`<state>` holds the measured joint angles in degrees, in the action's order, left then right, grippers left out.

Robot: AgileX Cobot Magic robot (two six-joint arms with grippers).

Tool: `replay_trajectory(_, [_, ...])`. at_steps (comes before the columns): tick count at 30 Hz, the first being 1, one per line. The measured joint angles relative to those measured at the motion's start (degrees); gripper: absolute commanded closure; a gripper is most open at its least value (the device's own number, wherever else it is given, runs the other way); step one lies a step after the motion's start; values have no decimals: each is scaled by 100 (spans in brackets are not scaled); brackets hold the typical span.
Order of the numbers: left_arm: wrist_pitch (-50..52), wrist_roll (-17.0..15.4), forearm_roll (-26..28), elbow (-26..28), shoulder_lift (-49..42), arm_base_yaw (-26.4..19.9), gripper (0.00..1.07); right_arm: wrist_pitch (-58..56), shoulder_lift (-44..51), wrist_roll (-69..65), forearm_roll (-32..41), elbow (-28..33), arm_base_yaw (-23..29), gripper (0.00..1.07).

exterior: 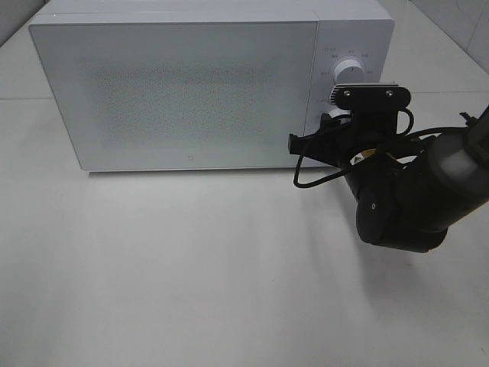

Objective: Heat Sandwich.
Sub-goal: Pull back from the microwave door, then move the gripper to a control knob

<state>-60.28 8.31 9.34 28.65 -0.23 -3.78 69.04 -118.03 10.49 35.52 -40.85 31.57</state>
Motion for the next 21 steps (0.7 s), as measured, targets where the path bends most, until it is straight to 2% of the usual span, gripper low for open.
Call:
replay_trajectory(13, [0, 0, 0, 0, 0, 0, 3, 0, 0, -286, -6, 0, 0, 105])
replay_trajectory(17, [0, 0, 0, 0, 0, 0, 3, 0, 0, -785, -17, 0, 0, 104])
replay_trajectory(21, [0, 0, 0, 0, 0, 0, 3, 0, 0, -1931, -17, 6, 0, 104])
